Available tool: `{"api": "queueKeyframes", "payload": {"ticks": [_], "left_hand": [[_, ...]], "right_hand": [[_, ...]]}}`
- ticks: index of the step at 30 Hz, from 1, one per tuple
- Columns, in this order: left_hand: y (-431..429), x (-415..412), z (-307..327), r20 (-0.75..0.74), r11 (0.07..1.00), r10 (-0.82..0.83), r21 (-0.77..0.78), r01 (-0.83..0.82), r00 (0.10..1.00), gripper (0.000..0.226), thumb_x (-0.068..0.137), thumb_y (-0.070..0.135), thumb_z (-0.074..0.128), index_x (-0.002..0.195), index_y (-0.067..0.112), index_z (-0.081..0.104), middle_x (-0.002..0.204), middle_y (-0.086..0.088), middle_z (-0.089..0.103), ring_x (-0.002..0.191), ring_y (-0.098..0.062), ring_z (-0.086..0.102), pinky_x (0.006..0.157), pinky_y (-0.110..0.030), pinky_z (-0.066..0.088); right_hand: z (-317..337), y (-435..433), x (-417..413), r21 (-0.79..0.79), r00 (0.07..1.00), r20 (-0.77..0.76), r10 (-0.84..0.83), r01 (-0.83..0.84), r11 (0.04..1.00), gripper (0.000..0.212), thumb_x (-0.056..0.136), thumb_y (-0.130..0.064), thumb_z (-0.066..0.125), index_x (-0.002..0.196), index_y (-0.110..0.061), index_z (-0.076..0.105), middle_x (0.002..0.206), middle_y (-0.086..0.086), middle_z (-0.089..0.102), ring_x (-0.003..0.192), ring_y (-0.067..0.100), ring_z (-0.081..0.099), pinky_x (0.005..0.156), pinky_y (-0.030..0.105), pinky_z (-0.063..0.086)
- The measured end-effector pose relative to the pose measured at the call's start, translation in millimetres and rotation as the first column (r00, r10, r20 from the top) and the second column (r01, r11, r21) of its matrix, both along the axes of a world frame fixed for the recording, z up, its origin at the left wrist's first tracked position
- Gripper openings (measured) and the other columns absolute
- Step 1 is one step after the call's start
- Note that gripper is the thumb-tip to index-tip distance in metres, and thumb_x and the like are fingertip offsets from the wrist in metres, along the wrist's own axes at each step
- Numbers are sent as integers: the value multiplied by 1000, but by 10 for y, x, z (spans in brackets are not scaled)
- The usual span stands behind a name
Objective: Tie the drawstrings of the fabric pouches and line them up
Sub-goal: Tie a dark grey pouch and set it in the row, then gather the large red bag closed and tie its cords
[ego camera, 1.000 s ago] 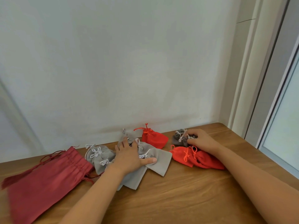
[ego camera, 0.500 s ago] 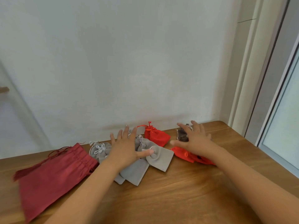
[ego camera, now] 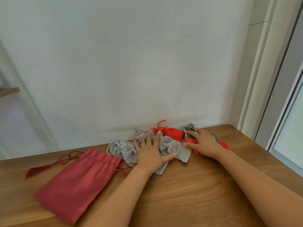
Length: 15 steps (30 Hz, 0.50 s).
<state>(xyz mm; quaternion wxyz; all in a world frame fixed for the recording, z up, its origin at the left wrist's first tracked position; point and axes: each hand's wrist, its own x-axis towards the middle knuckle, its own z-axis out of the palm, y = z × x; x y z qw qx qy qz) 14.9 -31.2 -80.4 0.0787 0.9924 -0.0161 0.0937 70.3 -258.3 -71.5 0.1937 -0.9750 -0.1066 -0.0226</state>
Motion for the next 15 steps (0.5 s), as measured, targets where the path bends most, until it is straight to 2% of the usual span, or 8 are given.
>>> {"api": "queueKeyframes", "payload": {"ticks": [4,8,10,12,15], "left_hand": [[-118,69,33,78,995,-1,-103,9,997,126,51,99,12,153,25,15,160,-3,15,147,-26,8,115,-58,0],[-46,33,98,116,969,-42,-239,69,992,115,60,88,18,150,17,25,156,-3,24,145,-21,16,118,-50,2],[40,-42,188,145,945,-59,-310,103,988,97,74,80,34,147,15,31,155,-5,26,145,-20,17,119,-44,1],[174,-154,328,231,927,-37,-355,119,972,68,88,56,52,140,14,40,152,-8,29,143,-22,19,120,-41,5],[462,-367,557,337,930,80,-363,51,938,48,91,36,59,131,9,51,140,-12,43,133,-29,37,112,-41,28]], "right_hand": [[-25,-66,-10,73,992,122,-10,2,997,69,82,-67,55,143,-37,39,148,3,40,138,23,32,113,51,25],[55,-87,-78,150,991,137,-15,-5,989,74,77,-77,44,133,-30,53,137,1,52,128,21,45,108,48,34],[148,-90,-111,181,986,163,-26,-4,984,65,82,-68,50,129,-24,58,133,4,55,123,21,48,106,45,37],[266,-56,-163,218,975,219,-39,-10,976,55,86,-57,57,124,-19,61,129,6,56,120,22,50,104,40,39],[395,90,-256,268,961,272,-51,-25,963,45,88,-47,62,120,-15,63,126,7,54,119,22,49,100,34,37]]}}
